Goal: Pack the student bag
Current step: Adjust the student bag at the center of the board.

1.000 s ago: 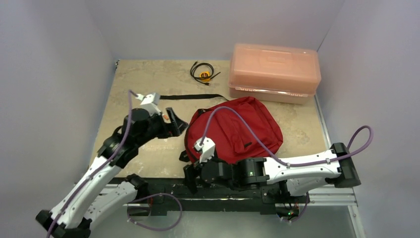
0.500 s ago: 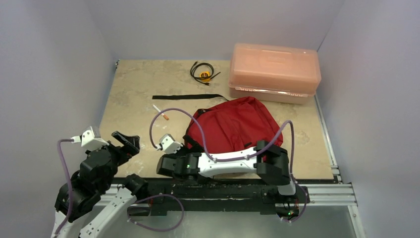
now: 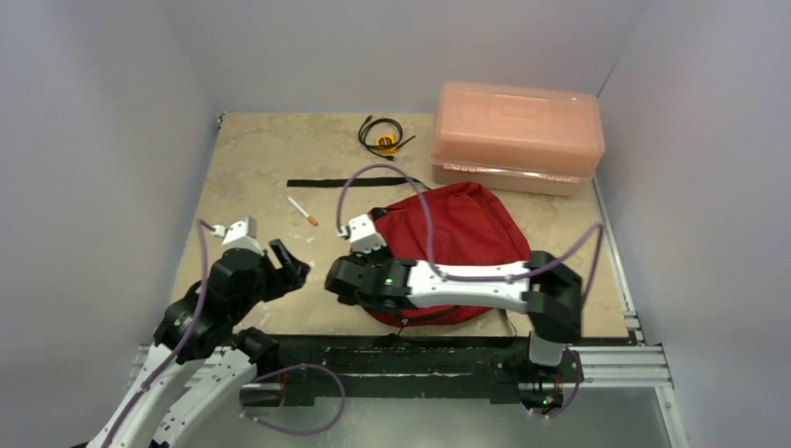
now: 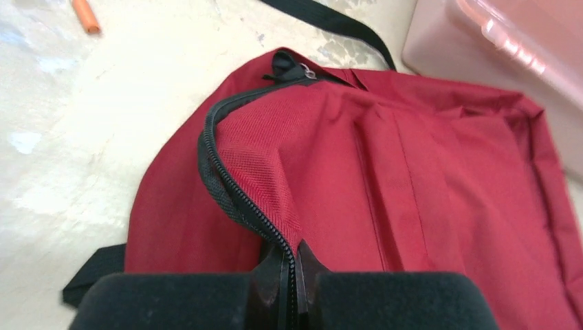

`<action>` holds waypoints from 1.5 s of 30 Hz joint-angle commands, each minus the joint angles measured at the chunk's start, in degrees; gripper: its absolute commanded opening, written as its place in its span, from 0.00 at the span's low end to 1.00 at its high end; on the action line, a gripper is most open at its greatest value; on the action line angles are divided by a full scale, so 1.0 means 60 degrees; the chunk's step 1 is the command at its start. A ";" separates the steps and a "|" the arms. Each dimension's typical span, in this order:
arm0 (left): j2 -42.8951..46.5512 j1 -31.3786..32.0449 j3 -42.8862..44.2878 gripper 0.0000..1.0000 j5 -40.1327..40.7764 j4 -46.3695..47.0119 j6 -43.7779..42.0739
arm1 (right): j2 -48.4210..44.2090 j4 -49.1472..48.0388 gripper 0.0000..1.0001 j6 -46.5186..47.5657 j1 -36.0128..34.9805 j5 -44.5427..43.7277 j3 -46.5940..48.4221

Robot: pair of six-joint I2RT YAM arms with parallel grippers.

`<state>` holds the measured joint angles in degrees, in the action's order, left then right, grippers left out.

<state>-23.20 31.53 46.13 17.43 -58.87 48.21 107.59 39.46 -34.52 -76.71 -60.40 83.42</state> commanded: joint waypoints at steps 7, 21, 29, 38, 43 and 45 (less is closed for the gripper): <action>-0.4746 0.0018 -0.1191 0.69 -0.6435 0.5733 -0.0475 | -0.5469 -0.5825 0.00 -0.1629 0.0895 0.3121 -0.5092; -0.9672 0.1383 0.1229 0.63 -0.1936 0.5560 0.0933 | -0.6184 -0.6547 0.00 -0.1731 0.1139 0.3090 -0.5986; -1.1855 0.1441 0.2667 0.68 -0.0598 0.5011 0.1197 | -0.6649 -0.6953 0.00 -0.1785 0.1161 0.2965 -0.6488; -1.3239 0.1762 0.3502 0.36 -0.0544 0.4163 0.0847 | -0.7066 -0.6979 0.00 -0.1668 0.1263 0.2750 -0.6965; -1.2086 0.1762 0.3532 0.00 -0.1066 0.4259 -0.0754 | -0.7063 -0.6829 0.00 -0.1629 0.1356 0.2701 -0.7056; -1.1261 0.1742 0.3339 0.00 -0.1407 0.4337 -0.1619 | -0.7052 -0.6858 0.00 -0.1497 0.1405 0.2824 -0.7076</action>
<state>-100.25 41.71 65.14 12.86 -34.37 48.40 66.32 0.32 -44.10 -68.93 -41.76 41.60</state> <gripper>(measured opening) 0.024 0.023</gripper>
